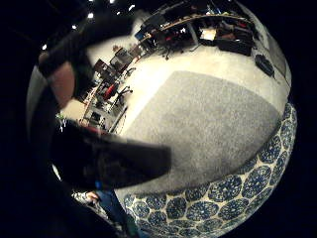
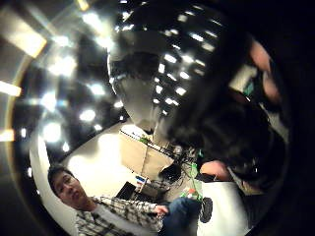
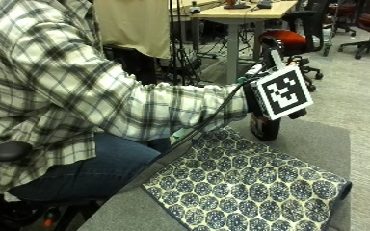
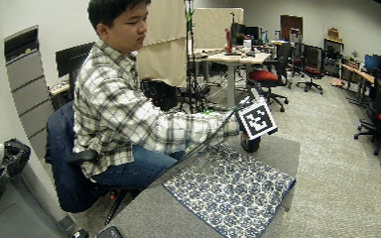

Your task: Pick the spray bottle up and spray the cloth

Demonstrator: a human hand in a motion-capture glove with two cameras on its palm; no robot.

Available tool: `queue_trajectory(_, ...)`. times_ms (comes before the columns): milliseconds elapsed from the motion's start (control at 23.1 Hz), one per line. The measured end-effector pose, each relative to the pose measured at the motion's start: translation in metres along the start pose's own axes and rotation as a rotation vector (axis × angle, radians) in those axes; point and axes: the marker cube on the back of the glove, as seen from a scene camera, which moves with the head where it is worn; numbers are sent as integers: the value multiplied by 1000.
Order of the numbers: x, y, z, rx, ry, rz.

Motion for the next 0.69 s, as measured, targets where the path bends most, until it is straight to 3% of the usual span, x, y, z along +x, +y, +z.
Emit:
queue_trajectory(216,-2,19,-18,-23,44,27)
queue_trajectory(389,-9,66,-48,-65,243,68)
queue_trajectory(519,-25,141,-91,-117,484,155)
queue_trajectory(692,-61,296,-175,-69,834,375)
